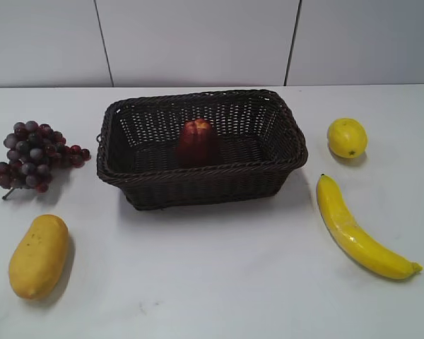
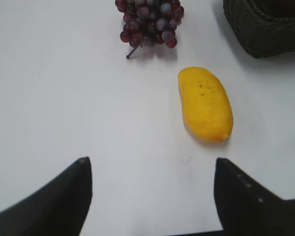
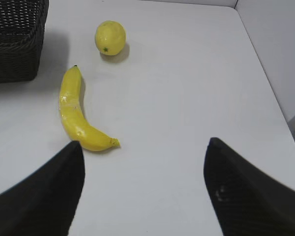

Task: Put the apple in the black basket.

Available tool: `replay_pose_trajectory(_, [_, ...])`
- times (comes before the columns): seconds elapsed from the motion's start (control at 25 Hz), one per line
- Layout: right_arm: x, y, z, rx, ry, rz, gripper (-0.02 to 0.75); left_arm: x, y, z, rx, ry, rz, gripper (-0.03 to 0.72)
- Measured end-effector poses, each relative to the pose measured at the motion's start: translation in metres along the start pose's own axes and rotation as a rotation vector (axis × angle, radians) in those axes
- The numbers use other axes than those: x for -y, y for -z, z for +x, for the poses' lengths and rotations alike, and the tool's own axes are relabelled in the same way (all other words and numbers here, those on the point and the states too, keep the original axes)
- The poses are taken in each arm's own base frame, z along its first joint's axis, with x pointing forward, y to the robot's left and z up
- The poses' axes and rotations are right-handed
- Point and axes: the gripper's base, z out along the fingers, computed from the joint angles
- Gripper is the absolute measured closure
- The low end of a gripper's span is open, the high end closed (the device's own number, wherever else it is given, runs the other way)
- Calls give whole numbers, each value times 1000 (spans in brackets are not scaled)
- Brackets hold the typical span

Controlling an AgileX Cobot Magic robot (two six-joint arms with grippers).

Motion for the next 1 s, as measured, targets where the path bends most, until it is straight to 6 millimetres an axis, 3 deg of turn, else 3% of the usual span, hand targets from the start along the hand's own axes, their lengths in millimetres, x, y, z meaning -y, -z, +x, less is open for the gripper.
replay_pose_trajectory(0.48, [0, 0, 0, 0, 0, 0, 167, 2, 1, 0, 14, 11, 17, 110])
replay_pose_trajectory(0.76, [0, 0, 0, 0, 0, 0, 167, 4, 18, 12, 157, -1, 10, 110])
replay_pose_trajectory(1.0, [0, 0, 0, 0, 0, 0, 167, 5, 20, 14, 182, 34, -38, 110])
